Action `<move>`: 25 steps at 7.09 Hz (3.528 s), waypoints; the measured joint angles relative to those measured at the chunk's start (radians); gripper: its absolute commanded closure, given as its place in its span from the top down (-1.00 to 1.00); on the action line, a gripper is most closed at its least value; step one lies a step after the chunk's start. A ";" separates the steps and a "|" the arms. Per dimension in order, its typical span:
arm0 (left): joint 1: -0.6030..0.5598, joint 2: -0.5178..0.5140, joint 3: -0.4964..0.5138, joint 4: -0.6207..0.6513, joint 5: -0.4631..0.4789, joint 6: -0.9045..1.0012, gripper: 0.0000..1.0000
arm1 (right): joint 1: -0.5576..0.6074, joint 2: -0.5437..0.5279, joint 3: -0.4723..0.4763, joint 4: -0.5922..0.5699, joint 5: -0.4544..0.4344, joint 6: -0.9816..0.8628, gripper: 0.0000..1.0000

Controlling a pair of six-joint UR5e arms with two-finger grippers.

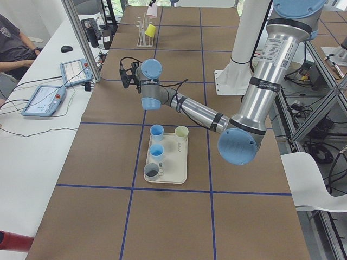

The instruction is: Transfer IKEA cup to right arm and place on rack

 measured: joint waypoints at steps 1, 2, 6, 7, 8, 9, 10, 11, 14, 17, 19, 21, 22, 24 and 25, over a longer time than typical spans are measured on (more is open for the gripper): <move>0.000 0.000 -0.001 0.006 0.001 0.003 0.99 | 0.037 -0.032 0.001 -0.060 0.017 -0.057 -0.69; 0.001 0.001 -0.001 0.007 0.003 0.004 0.99 | 0.059 -0.050 0.006 -0.132 0.012 -0.095 -0.69; 0.002 0.002 -0.004 0.009 0.006 0.004 1.00 | 0.025 -0.054 0.022 -0.440 -0.094 -0.373 -0.71; 0.003 0.003 -0.003 0.009 0.007 0.004 1.00 | 0.001 -0.052 0.023 -0.476 -0.132 -0.392 -0.71; 0.005 0.003 -0.003 0.010 0.007 0.004 1.00 | -0.012 -0.040 0.023 -0.514 -0.153 -0.402 -0.71; 0.006 0.005 -0.002 0.010 0.008 0.004 1.00 | -0.018 -0.026 0.019 -0.539 -0.171 -0.421 -0.71; 0.007 0.007 -0.002 0.010 0.009 0.004 1.00 | -0.024 -0.020 0.015 -0.550 -0.192 -0.446 -0.71; 0.008 0.008 -0.002 0.010 0.010 0.004 1.00 | -0.032 -0.014 0.008 -0.554 -0.210 -0.459 -0.71; 0.008 0.007 -0.005 0.010 0.012 0.001 1.00 | -0.057 -0.001 -0.016 -0.555 -0.246 -0.468 -0.71; 0.010 0.006 -0.011 0.009 0.012 -0.007 1.00 | -0.067 0.021 -0.058 -0.553 -0.256 -0.476 -0.71; 0.010 0.007 -0.019 0.010 0.011 -0.008 1.00 | -0.071 0.045 -0.094 -0.548 -0.257 -0.484 -0.57; 0.009 0.006 -0.022 0.010 0.010 -0.009 1.00 | -0.076 0.049 -0.108 -0.544 -0.257 -0.485 0.23; 0.009 0.006 -0.023 0.010 0.010 -0.009 1.00 | -0.082 0.050 -0.114 -0.543 -0.259 -0.485 0.81; 0.009 0.007 -0.023 0.013 0.010 -0.007 1.00 | -0.106 0.060 -0.121 -0.542 -0.291 -0.481 0.97; 0.012 0.008 -0.023 0.021 0.010 -0.002 1.00 | -0.117 0.063 -0.123 -0.542 -0.309 -0.479 0.97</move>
